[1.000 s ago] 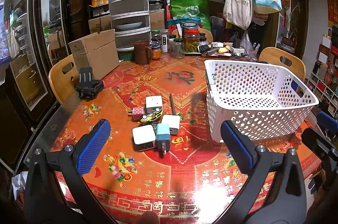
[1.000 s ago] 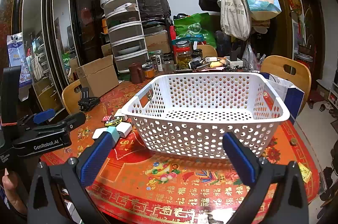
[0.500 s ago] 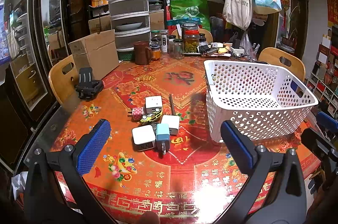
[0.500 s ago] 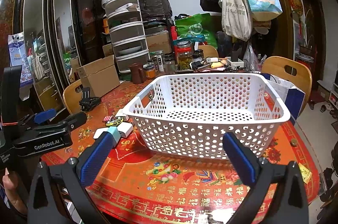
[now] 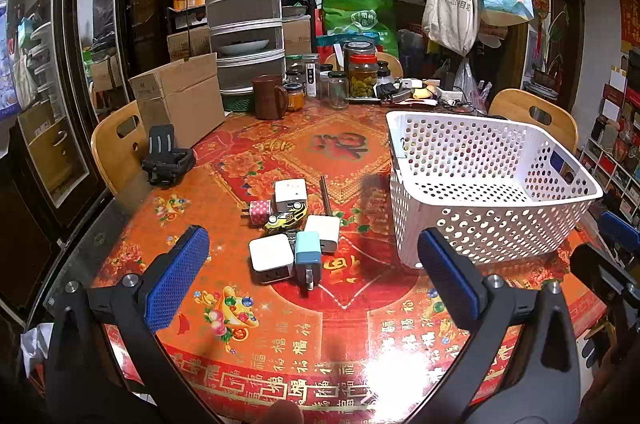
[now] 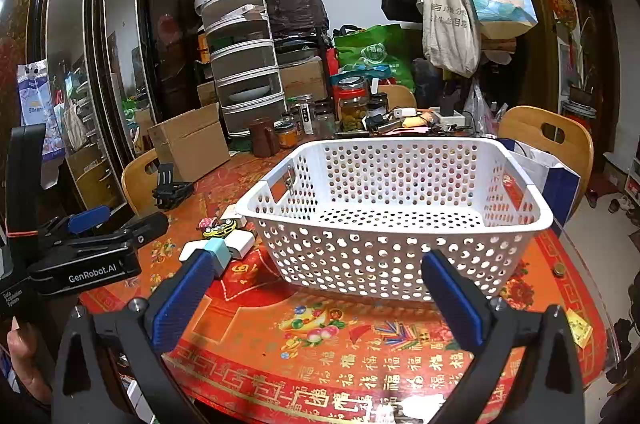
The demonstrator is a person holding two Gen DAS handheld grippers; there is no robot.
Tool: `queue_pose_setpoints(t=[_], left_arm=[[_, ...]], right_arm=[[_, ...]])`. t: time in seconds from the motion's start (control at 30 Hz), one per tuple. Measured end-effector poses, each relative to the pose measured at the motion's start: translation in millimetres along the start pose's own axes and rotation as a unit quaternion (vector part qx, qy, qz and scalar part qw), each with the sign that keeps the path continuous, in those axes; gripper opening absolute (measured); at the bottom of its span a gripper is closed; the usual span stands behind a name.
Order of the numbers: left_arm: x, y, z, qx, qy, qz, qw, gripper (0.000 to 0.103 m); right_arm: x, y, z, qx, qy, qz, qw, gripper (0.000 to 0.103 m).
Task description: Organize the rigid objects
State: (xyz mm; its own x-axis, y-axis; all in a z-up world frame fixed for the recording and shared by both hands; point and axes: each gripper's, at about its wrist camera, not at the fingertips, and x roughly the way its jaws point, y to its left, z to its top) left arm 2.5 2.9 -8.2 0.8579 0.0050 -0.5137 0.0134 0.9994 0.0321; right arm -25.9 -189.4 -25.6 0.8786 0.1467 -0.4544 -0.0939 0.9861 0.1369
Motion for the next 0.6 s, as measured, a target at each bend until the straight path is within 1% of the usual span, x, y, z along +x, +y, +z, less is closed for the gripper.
queue_pose_setpoints(t=[0.6], left_arm=[[0.9, -1.0, -0.5, -0.001, 0.003, 0.0, 1.0, 0.103]], right_arm=[[1.1, 1.7, -0.3, -0.001, 0.002, 0.0, 1.0, 0.103]])
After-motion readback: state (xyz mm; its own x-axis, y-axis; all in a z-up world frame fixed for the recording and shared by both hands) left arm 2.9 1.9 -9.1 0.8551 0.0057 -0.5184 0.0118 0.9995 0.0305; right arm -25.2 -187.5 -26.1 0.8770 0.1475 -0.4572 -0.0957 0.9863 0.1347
